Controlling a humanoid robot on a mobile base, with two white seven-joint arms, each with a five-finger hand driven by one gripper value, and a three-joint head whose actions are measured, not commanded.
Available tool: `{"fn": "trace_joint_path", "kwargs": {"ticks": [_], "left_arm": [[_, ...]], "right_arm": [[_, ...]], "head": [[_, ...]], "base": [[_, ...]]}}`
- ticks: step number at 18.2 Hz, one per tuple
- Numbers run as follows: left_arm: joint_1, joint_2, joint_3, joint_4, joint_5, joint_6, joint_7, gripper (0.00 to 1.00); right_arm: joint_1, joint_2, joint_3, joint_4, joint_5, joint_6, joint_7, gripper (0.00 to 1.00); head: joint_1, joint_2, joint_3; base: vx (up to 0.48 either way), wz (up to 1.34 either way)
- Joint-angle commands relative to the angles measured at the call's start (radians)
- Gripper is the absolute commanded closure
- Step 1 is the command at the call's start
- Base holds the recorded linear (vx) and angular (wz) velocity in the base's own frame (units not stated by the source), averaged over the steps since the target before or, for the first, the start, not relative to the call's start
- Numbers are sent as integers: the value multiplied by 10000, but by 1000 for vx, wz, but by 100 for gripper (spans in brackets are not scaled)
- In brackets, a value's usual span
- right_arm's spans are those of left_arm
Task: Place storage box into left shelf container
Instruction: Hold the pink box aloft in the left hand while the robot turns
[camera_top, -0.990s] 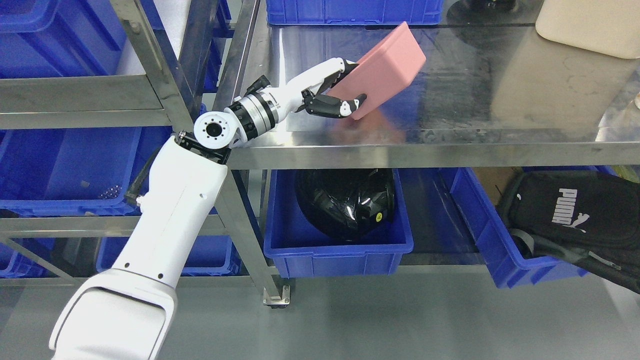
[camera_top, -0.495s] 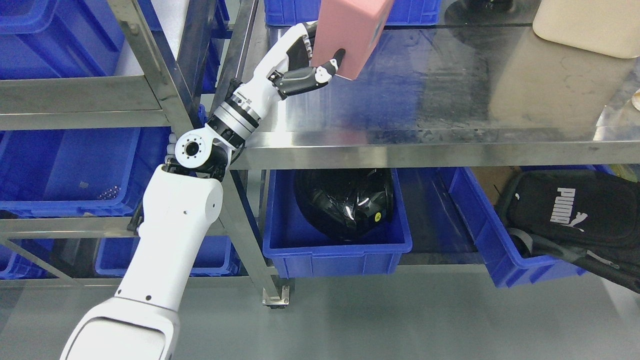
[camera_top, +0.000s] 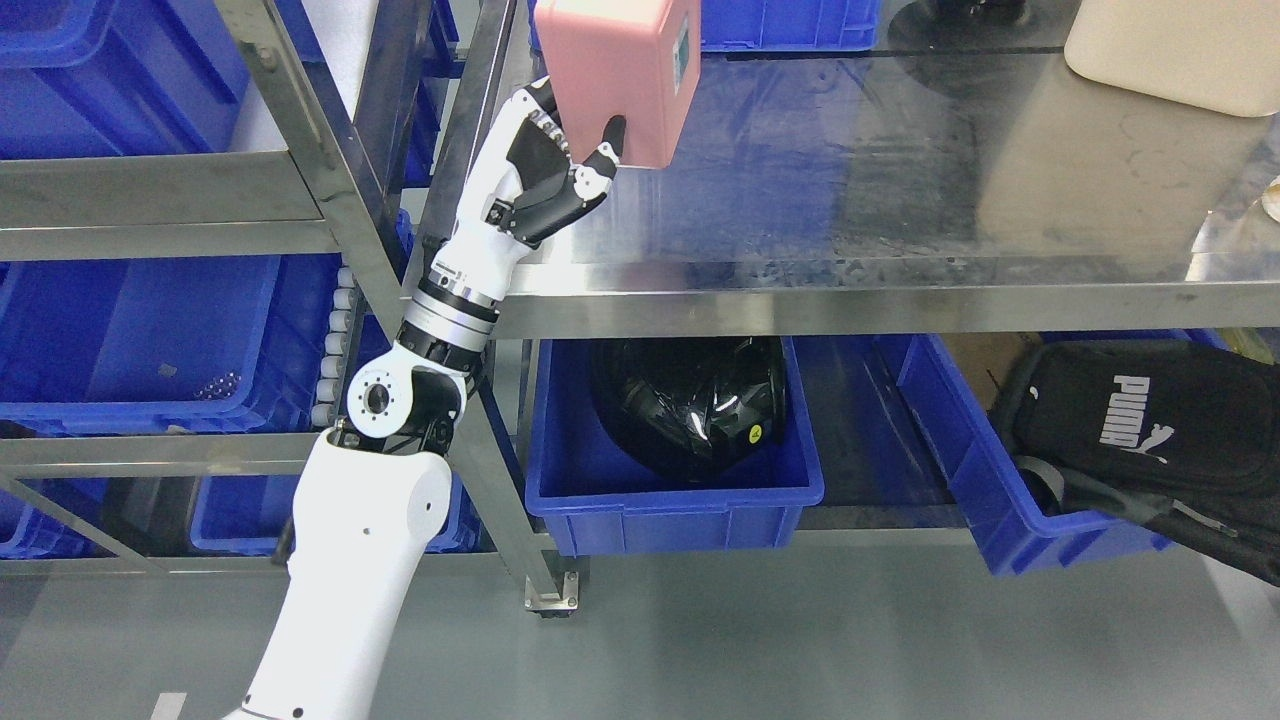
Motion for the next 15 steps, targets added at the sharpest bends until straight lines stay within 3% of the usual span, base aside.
{"fn": "trace_joint_path", "kwargs": {"ticks": [1, 8, 15], "left_arm": [[1672, 174, -93, -3054, 96, -68, 365, 99], [3009, 174, -216, -3546, 96, -360, 166, 99], [4388, 174, -877, -3546, 35, -605, -586, 98]], "right_arm": [[122, -175, -46, -175, 15, -4, 1, 0], [122, -175, -46, -175, 15, -4, 1, 0], [122, -175, -46, -175, 15, -4, 1, 0]], "head": [[0, 0, 0], [0, 0, 0], [0, 0, 0]], "base": [[0, 0], [-11, 205], [-22, 787]]}}
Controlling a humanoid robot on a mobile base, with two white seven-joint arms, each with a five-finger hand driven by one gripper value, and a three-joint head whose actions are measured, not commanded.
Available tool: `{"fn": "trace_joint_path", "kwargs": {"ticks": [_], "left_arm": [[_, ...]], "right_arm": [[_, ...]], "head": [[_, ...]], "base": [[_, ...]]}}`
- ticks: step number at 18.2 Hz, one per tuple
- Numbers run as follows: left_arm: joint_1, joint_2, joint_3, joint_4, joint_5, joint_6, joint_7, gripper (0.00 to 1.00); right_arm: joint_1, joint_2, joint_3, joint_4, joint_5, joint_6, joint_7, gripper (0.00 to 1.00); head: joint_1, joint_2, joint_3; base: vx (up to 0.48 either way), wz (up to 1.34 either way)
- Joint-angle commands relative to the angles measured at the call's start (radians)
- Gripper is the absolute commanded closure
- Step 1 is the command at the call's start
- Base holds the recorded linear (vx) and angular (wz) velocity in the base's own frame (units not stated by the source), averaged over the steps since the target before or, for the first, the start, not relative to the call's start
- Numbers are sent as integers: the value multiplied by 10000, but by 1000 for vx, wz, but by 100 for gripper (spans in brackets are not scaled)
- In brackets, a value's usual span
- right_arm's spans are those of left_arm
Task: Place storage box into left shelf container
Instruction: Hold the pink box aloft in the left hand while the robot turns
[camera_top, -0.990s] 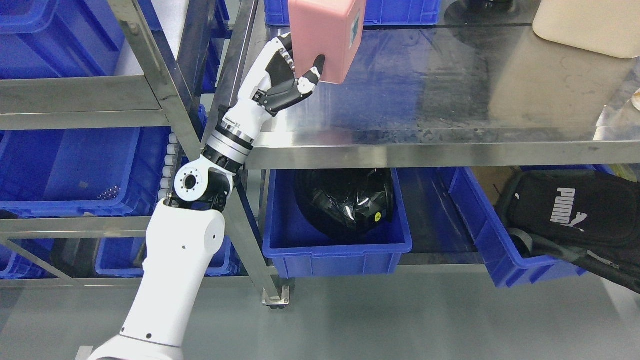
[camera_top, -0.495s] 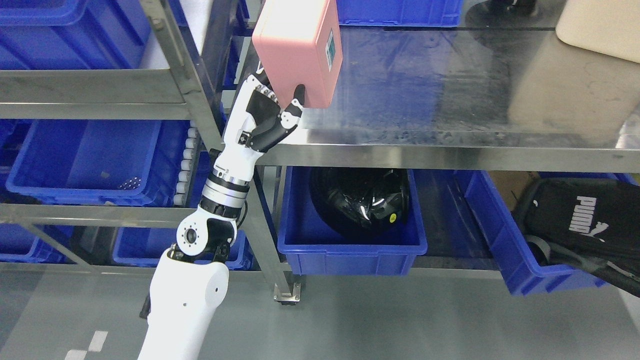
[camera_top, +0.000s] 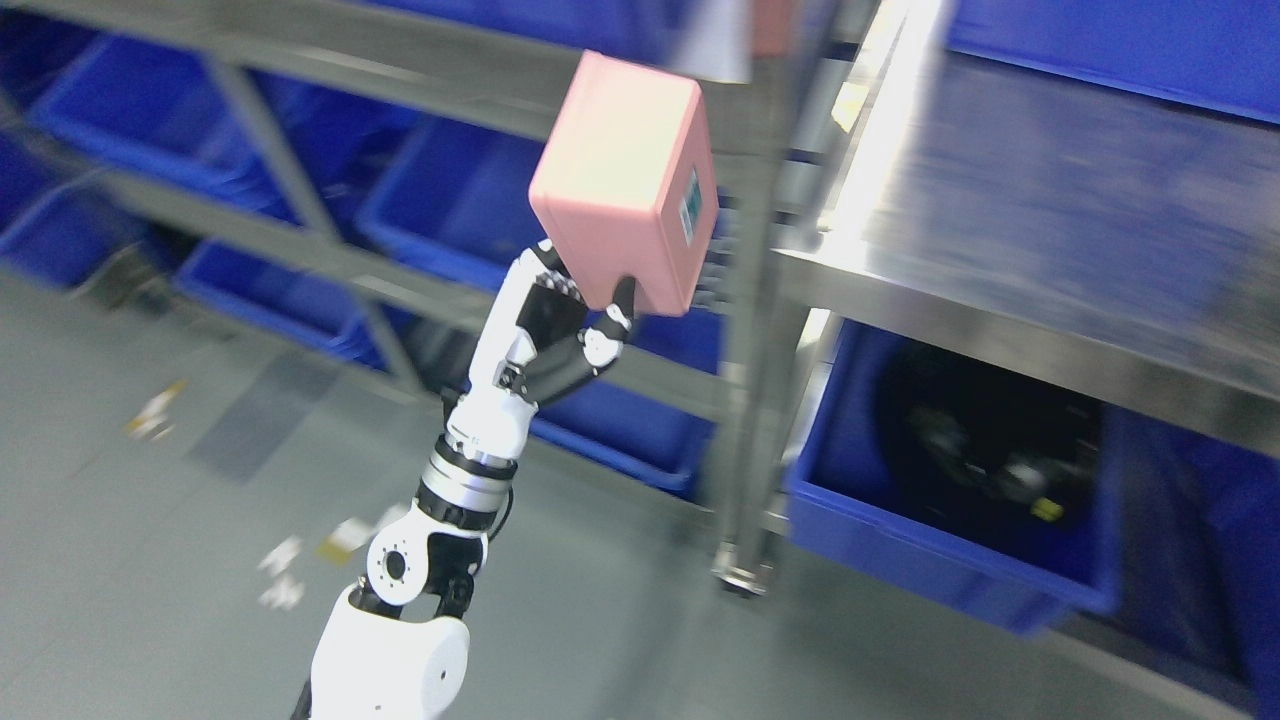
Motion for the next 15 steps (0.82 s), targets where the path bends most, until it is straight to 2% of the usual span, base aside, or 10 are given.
{"fn": "trace_joint_path", "kwargs": {"ticks": [1, 4, 7, 11, 15], "left_arm": [[1177, 174, -397, -844, -53, -145, -155, 98], [1928, 174, 48, -813, -68, -161, -262, 98], [2435, 174, 95, -829, -68, -436, -1118, 98], [2850, 174, 355, -829, -83, -498, -1274, 98], [2897, 174, 417, -814, -68, -621, -1275, 97]], "right_arm": [[121, -175, -46, -175, 15, -4, 3, 0], [121, -175, -46, -175, 15, -4, 3, 0], [121, -175, -46, -175, 15, -4, 3, 0], [121, -175, -46, -175, 15, -4, 3, 0], [121, -175, -46, -175, 15, -4, 3, 0]], "head": [[0, 0, 0], [0, 3, 0], [0, 3, 0], [0, 6, 0], [0, 5, 0]], "base": [[24, 1266], [70, 1449], [148, 1544], [234, 1398], [346, 986]]}}
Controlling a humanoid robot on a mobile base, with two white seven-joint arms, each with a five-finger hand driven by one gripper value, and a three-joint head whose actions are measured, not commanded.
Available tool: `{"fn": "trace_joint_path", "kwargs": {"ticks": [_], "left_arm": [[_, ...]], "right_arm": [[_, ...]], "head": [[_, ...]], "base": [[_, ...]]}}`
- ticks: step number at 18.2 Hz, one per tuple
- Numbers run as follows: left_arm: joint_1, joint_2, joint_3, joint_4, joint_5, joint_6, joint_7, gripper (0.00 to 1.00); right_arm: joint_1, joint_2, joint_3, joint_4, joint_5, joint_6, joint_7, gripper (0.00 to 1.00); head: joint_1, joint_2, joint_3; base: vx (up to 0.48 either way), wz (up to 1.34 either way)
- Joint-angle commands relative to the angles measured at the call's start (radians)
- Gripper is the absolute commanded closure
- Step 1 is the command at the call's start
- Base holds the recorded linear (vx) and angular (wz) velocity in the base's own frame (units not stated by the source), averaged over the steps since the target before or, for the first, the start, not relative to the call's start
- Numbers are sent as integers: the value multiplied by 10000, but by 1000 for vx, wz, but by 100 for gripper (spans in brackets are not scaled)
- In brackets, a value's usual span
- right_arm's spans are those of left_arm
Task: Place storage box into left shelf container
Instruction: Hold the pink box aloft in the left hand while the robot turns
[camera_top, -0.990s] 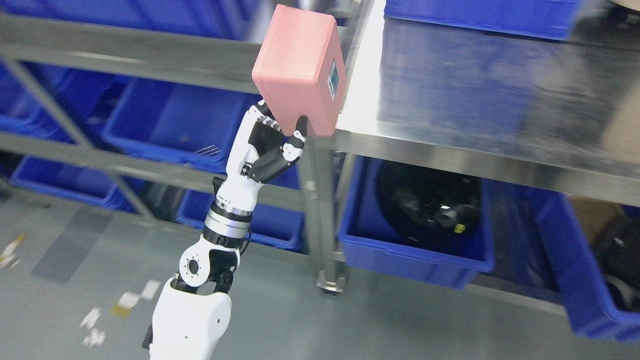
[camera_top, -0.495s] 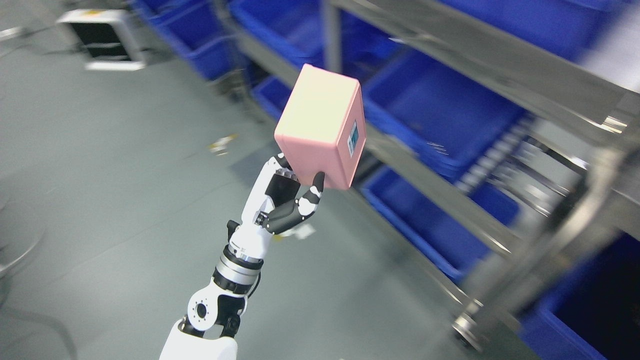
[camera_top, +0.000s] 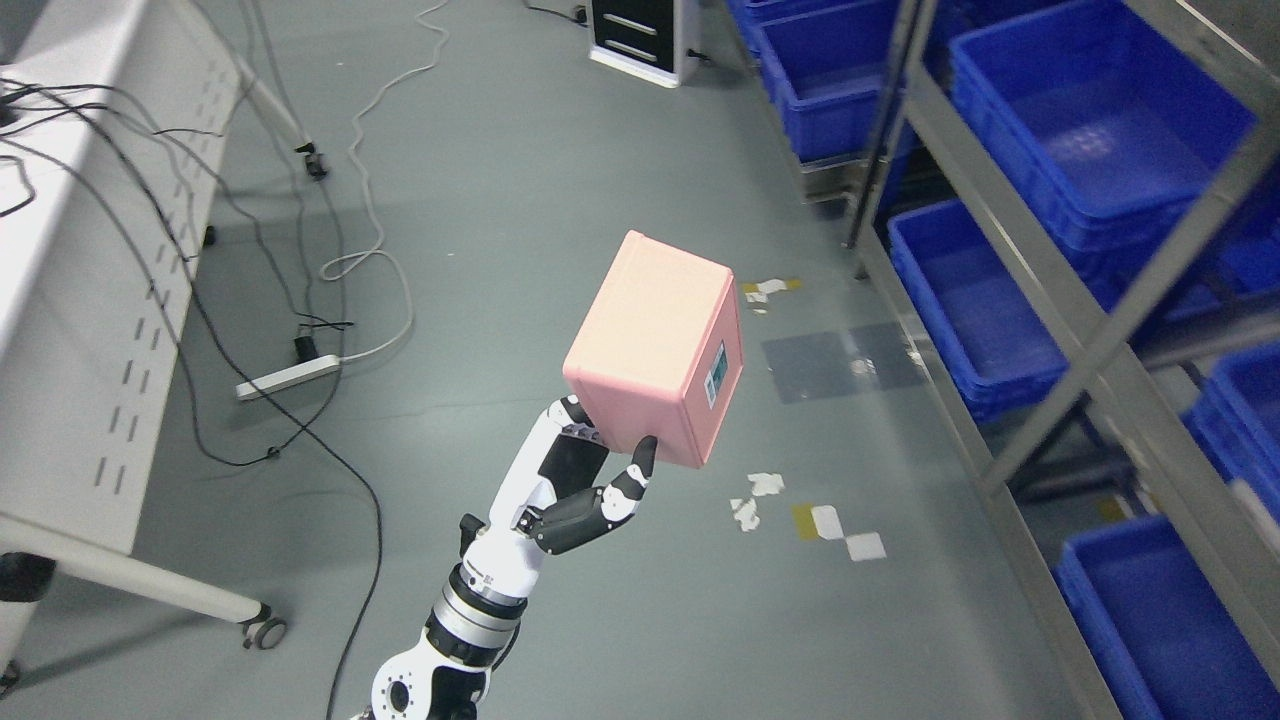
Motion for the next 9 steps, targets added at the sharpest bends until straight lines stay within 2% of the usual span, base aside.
{"fn": "trace_joint_path", "kwargs": {"ticks": [1, 9], "left_arm": [[396, 174, 256, -197, -1, -72, -31, 97], [564, 174, 256, -197, -1, -87, -31, 97]], "right_arm": [[126, -175, -46, -174, 15, -4, -4, 0], [126, -175, -46, -174, 15, -4, -4, 0]], "head": [[0, 0, 0], [0, 0, 0]], "base": [[398, 648], [473, 195]]}}
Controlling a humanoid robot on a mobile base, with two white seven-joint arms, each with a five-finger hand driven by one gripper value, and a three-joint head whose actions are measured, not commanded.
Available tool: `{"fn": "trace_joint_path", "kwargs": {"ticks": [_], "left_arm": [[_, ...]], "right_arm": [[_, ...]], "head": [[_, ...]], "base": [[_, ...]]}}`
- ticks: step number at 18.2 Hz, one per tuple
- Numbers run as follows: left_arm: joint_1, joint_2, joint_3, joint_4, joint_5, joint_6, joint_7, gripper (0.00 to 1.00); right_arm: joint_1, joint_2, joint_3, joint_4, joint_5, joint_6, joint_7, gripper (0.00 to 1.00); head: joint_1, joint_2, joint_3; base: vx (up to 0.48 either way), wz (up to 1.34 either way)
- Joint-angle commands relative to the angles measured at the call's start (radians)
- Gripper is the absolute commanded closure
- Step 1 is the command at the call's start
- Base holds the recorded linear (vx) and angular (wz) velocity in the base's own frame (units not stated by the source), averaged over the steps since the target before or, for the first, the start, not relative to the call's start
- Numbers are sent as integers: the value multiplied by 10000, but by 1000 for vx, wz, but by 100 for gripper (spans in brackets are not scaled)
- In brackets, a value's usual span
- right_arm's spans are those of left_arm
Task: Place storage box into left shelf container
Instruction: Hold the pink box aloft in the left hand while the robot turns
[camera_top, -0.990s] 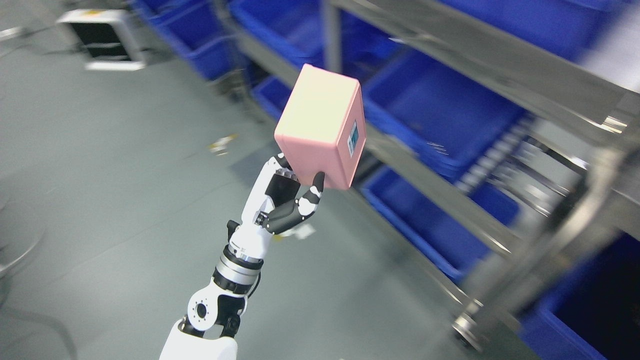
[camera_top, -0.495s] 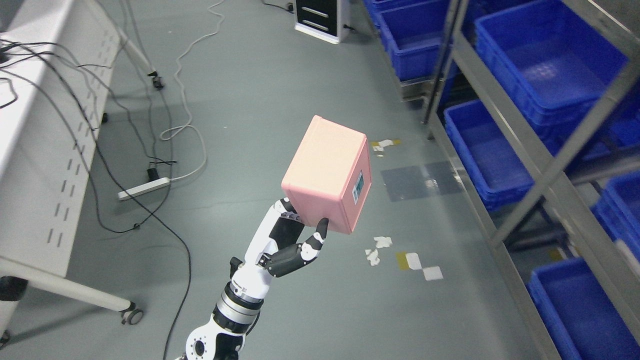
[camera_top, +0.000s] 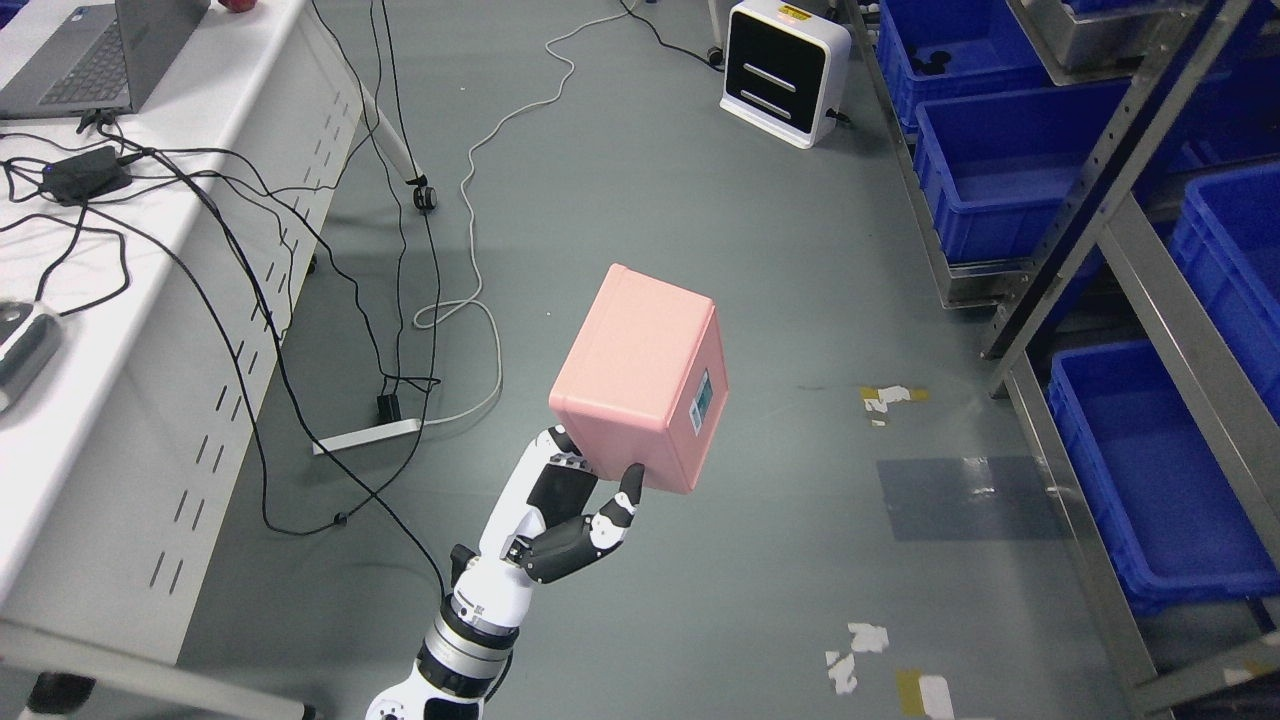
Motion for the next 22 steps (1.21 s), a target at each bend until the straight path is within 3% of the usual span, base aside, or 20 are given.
{"fn": "trace_joint_path", "kwargs": {"ticks": [1, 15, 22], "left_arm": [[127, 175, 105, -66, -11, -8, -3, 97], [1000, 175, -233, -51, -11, -192, -478, 97], [1216, 175, -279, 134, -471, -177, -662, 96]], "right_arm": [[124, -175, -46, -175, 15, -4, -8, 0], [124, -175, -46, -175, 15, -4, -8, 0], [124, -175, -46, -175, 15, -4, -8, 0]], "head": [[0, 0, 0], [0, 0, 0], [0, 0, 0]], "base": [[540, 51], [509, -30], [362, -781]]}}
